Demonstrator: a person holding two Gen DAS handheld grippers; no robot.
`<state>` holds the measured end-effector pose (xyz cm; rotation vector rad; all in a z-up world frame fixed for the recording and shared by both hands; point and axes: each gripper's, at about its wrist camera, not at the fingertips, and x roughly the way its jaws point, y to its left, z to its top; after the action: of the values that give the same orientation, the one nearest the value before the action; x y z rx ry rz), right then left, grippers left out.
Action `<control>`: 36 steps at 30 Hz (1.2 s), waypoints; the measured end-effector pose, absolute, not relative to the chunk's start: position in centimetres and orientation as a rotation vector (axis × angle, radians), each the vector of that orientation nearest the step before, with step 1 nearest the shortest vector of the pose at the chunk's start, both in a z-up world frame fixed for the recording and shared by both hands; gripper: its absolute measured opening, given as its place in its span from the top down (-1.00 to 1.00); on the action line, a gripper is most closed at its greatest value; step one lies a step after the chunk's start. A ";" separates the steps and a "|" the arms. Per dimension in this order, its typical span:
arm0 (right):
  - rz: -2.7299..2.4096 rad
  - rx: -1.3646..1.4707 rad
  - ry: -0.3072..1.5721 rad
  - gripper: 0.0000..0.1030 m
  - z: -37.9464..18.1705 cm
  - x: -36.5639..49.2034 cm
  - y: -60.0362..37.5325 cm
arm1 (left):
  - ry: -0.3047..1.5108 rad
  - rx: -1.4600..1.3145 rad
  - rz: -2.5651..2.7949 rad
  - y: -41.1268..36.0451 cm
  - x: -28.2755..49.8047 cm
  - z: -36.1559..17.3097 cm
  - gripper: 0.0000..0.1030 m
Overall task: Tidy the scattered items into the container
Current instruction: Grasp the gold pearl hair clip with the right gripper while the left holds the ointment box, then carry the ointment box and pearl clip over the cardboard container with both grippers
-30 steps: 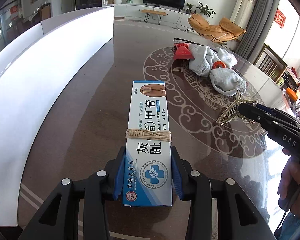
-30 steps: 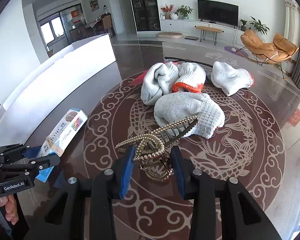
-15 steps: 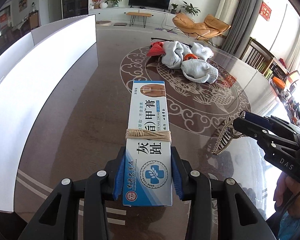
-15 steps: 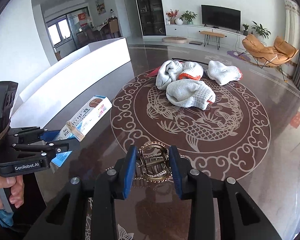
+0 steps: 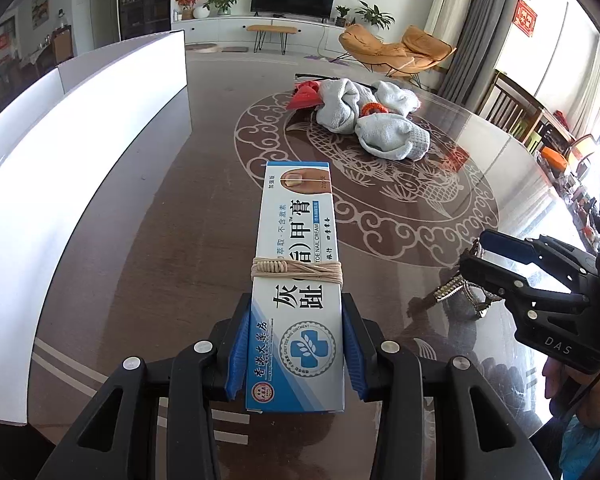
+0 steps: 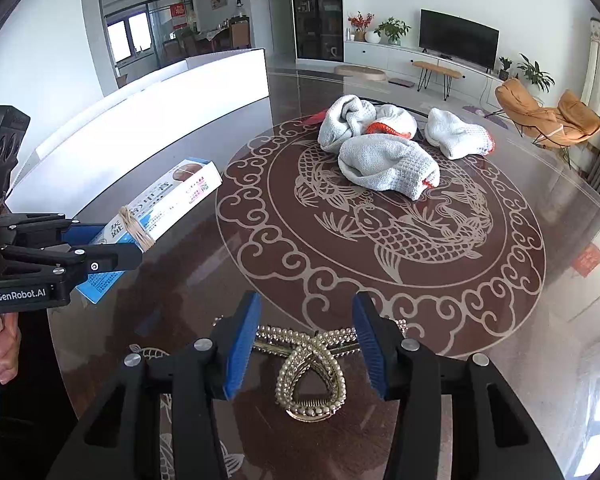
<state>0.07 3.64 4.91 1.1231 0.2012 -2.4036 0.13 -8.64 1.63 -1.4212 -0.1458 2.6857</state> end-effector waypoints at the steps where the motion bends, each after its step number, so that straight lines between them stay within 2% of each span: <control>1: -2.416 1.131 0.170 0.04 5.1 0.4 4.1 | -0.145 -1.420 2.684 -8.6 0.1 1.6 0.20; 7: -2.442 1.191 0.055 0.02 5.3 1.9 6.0 | -0.155 -1.413 2.677 -8.5 0.2 1.6 0.20; 11: -2.388 1.232 0.160 0.02 3.9 1.5 5.2 | -0.159 -1.410 2.677 -8.5 0.2 1.7 0.20; 15: -2.329 1.225 0.189 0.03 3.0 0.4 4.7 | -0.151 -1.423 2.666 -8.3 0.2 1.6 0.20; 16: -2.322 1.214 0.195 0.13 2.8 0.3 4.6 | -0.149 -1.424 2.663 -8.2 0.2 1.6 0.20; 17: -2.325 1.203 0.194 0.35 2.9 0.4 4.6 | -0.146 -1.421 2.660 -8.1 0.4 1.7 0.20; 18: -2.338 1.205 0.185 0.39 3.0 0.5 4.7 | -0.142 -1.416 2.658 -8.1 0.5 1.8 0.20; 27: -2.389 1.115 0.084 0.39 6.2 2.2 5.0 | -0.177 -1.349 2.672 -8.4 1.6 3.8 0.20; 36: -2.363 1.044 0.114 0.39 9.0 2.2 1.8 | -0.107 -1.305 2.755 -9.5 2.3 6.1 0.20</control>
<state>2.20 1.83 9.03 1.0436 0.1137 -2.3630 2.34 -9.47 6.13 -1.3048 -0.1073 2.7552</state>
